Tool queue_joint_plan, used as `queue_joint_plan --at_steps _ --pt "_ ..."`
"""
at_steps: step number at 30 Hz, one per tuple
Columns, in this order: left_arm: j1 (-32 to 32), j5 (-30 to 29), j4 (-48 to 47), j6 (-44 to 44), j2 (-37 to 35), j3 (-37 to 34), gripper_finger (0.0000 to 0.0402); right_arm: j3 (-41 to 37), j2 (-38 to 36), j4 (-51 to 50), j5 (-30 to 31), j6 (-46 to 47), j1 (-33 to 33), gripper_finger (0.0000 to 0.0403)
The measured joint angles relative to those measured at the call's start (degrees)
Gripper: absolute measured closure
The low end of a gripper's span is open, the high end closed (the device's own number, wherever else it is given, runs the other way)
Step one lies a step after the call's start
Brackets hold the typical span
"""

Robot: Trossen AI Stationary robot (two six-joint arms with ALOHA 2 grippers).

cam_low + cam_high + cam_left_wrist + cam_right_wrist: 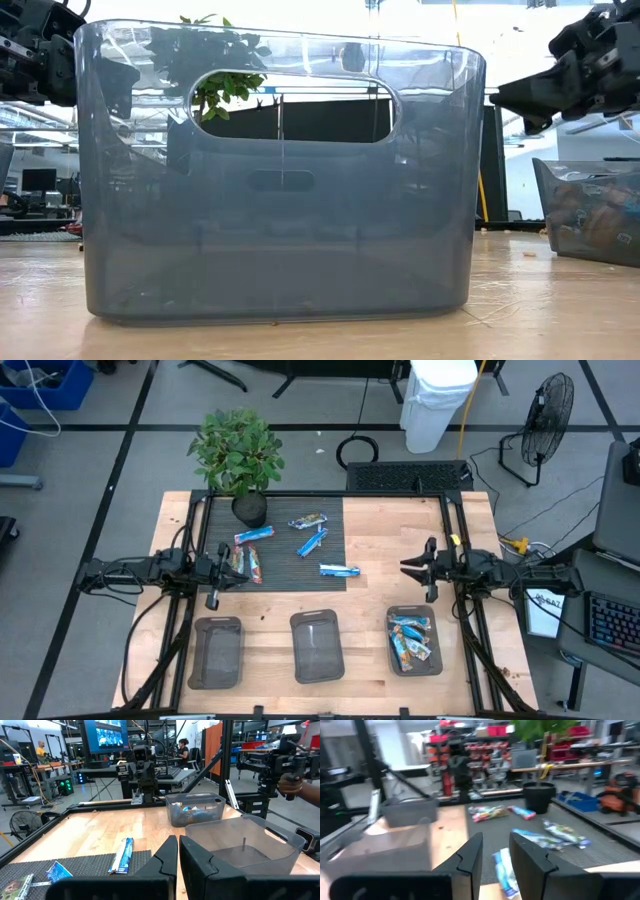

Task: Pick and place Granola Bars by type
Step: Put the red granola bar into the left black bin

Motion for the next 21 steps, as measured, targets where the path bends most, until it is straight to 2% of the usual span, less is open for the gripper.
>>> queue_joint_plan --at_steps 2,21 --pt "0.0 -0.02 0.0 0.0 0.0 0.02 0.0376 0.0 0.09 -0.29 -1.89 0.26 0.0 0.0316" --pt "-0.02 -0.02 0.01 0.0 0.0 0.01 0.0376 -0.04 0.75 -1.12 -1.76 3.4 0.02 0.0316"
